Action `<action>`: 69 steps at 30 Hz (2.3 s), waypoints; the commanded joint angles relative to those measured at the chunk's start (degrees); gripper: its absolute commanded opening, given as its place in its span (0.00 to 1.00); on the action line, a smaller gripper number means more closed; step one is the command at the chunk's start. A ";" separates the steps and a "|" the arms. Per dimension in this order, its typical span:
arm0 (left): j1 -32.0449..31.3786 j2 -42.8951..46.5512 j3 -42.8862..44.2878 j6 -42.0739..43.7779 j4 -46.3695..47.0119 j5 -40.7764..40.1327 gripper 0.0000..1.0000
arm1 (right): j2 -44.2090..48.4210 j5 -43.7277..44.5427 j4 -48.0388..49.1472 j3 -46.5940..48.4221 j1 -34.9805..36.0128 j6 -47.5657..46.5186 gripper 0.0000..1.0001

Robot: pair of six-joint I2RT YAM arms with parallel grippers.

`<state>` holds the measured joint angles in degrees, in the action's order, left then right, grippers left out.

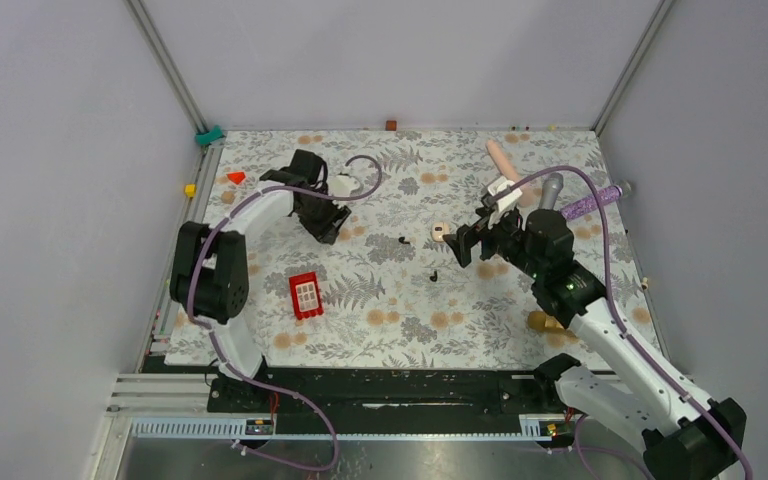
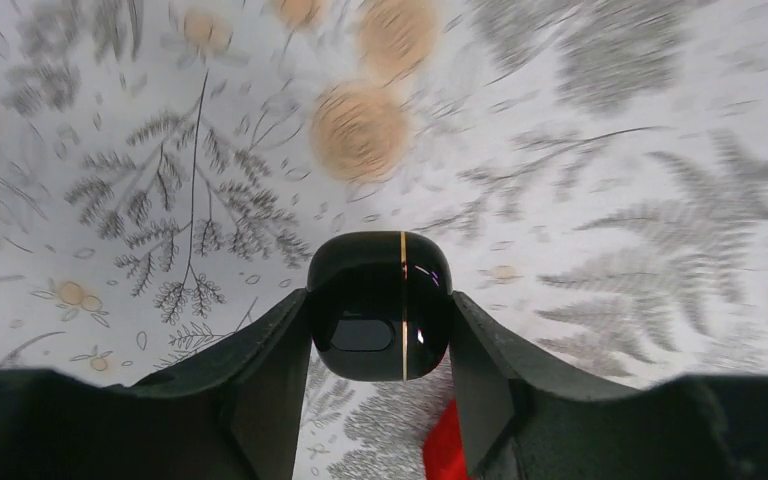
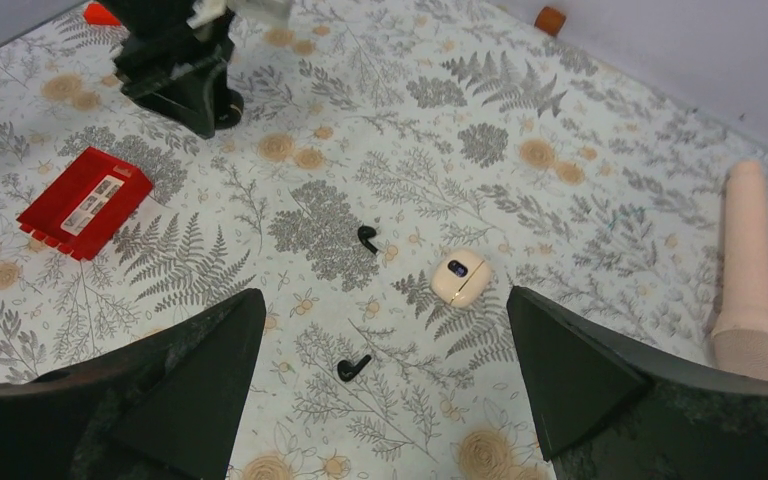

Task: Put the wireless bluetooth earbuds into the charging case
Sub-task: Pick up the charging case from the corner of the board, then pass from the left arm to the right

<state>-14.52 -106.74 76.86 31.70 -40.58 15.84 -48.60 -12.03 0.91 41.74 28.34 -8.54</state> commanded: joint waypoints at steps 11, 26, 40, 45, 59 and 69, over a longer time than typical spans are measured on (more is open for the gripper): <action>-15.67 25.50 0.36 -8.53 7.67 6.59 0.20 | -15.59 0.38 -12.01 18.16 -0.03 15.61 0.99; -20.63 33.65 -11.27 -19.22 21.19 10.74 0.17 | -24.38 -22.37 9.41 12.60 0.05 37.31 0.69; -22.50 31.15 -12.50 -19.65 22.38 11.47 0.16 | -26.43 -24.02 17.28 8.47 1.68 41.04 0.65; -23.45 30.69 -12.44 -19.22 22.38 10.98 0.15 | -27.32 -23.90 17.11 8.54 2.60 40.48 0.63; -24.40 30.73 -12.74 -18.48 22.39 10.88 0.17 | -29.52 -23.33 14.30 10.30 5.05 37.39 0.40; -24.39 33.18 -12.55 -15.83 19.70 18.80 0.98 | -25.90 -23.69 11.88 11.32 5.02 32.66 0.20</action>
<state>-38.68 -76.12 63.55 14.02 -21.30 27.42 -78.02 -35.05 13.74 50.39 32.93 28.77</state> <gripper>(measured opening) 0.911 0.391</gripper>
